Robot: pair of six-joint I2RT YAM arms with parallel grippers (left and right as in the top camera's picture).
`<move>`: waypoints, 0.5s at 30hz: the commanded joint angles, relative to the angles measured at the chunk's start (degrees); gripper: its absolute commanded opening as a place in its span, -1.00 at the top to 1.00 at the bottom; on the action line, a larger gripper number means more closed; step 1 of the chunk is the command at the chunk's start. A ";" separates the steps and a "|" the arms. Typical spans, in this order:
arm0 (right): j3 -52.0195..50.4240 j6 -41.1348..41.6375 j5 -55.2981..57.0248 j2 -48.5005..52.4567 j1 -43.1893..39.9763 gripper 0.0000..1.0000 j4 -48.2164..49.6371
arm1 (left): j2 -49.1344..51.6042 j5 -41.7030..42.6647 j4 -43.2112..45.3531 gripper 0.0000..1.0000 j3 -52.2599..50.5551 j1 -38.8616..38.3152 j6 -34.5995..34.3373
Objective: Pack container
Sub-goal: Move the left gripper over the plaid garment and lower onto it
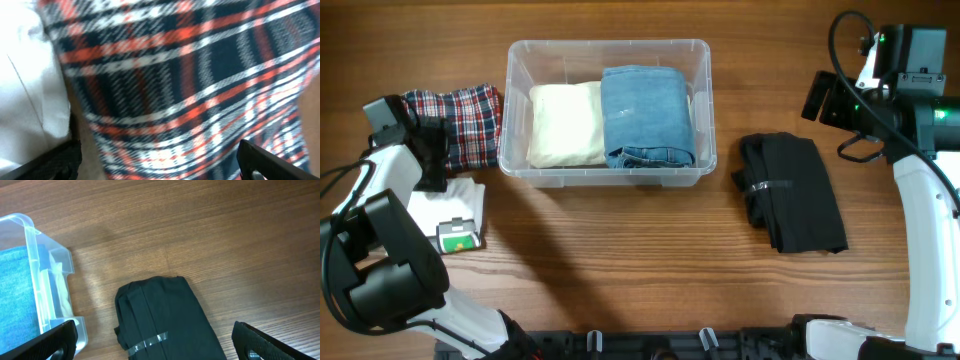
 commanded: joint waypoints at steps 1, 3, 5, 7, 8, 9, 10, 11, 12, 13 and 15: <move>-0.26 -0.70 0.98 0.44 -0.20 -0.99 0.00 | 0.44 0.44 -4.96 -0.99 0.50 -0.02 -3.80; -0.26 -0.68 0.98 0.44 -0.20 -0.99 -0.02 | 0.44 0.44 -6.40 -1.00 0.50 0.35 -6.14; -0.26 -0.68 0.98 0.44 -0.20 -0.99 0.00 | 0.37 0.44 -5.73 -0.99 0.50 0.50 -6.10; -0.26 -0.68 0.98 0.44 -0.20 -0.99 -0.02 | 0.37 0.44 -4.33 -1.00 0.50 0.50 -6.08; -0.26 -0.68 0.98 0.44 -0.20 -0.99 -0.02 | 0.37 0.44 -3.43 -1.00 0.50 0.50 -6.08; -0.26 -0.70 0.98 0.44 -0.20 -0.99 0.00 | 0.37 0.44 -2.69 -0.99 0.50 0.50 -6.08; -0.26 -0.70 0.98 0.44 -0.20 -0.99 -0.02 | 0.37 0.44 -1.70 -1.00 0.50 0.50 -6.08; -0.26 -0.70 0.98 0.44 -0.20 -1.00 0.00 | 0.37 0.44 -1.22 -0.99 0.50 0.50 -6.08; -0.26 -0.70 0.98 0.44 -0.20 -0.99 0.00 | 0.37 0.42 -0.94 -0.99 0.50 0.50 -6.05; -0.26 -0.70 0.98 0.44 -0.20 -0.99 -0.02 | 0.37 0.42 -0.79 -0.99 0.50 0.50 -6.05; -0.26 -0.70 0.98 0.44 -0.20 -0.99 -0.02 | 0.37 0.24 -0.55 -0.99 0.50 0.50 -6.03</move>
